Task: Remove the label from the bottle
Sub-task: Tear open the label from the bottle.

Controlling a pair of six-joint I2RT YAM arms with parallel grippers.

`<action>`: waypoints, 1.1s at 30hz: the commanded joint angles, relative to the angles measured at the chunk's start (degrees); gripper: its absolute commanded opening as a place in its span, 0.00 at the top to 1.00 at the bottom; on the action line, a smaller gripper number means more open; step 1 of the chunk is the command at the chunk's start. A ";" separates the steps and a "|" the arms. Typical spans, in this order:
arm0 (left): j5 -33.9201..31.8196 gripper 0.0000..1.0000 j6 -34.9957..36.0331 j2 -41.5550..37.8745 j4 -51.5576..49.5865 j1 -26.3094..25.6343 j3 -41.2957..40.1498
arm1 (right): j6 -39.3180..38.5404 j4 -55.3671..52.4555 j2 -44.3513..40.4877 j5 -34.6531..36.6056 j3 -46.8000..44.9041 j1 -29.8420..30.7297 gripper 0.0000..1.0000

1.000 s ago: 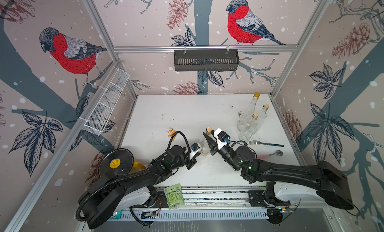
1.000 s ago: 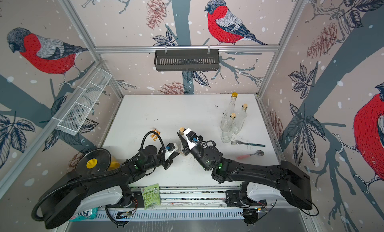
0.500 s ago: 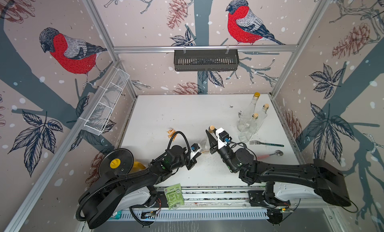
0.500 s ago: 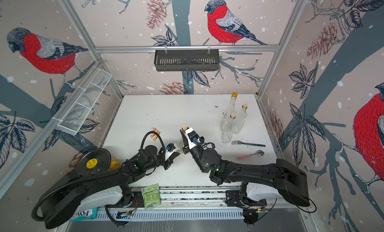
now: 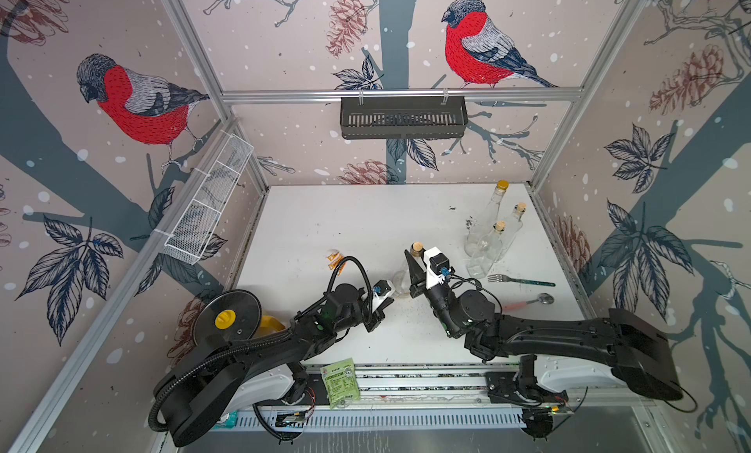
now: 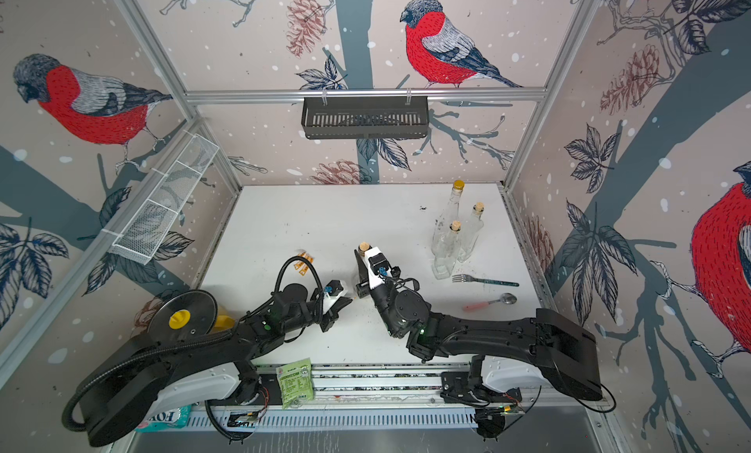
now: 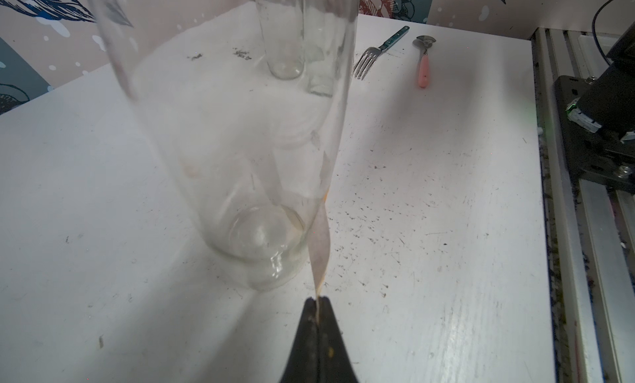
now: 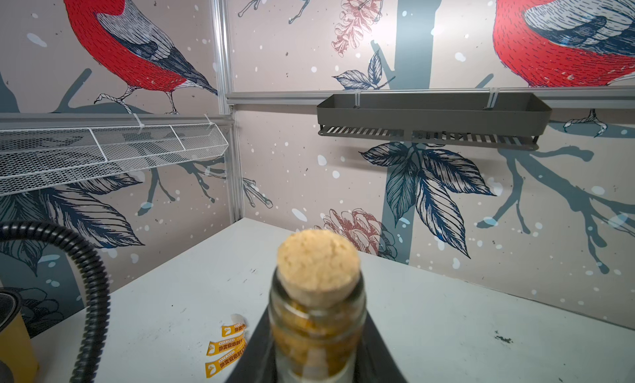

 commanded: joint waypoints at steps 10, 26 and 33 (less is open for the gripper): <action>-1.57 1.00 0.15 1.72 -0.59 -0.11 1.43 | -0.07 2.99 2.43 -0.14 0.90 0.25 0.85; -8.85 1.00 -2.13 0.75 -0.52 -0.01 1.10 | 6.98 -7.32 -4.45 -15.54 0.63 -4.49 0.04; -10.68 1.00 -2.91 -0.22 0.19 -0.03 0.47 | 10.56 -12.94 -8.65 -27.17 0.23 -9.87 0.00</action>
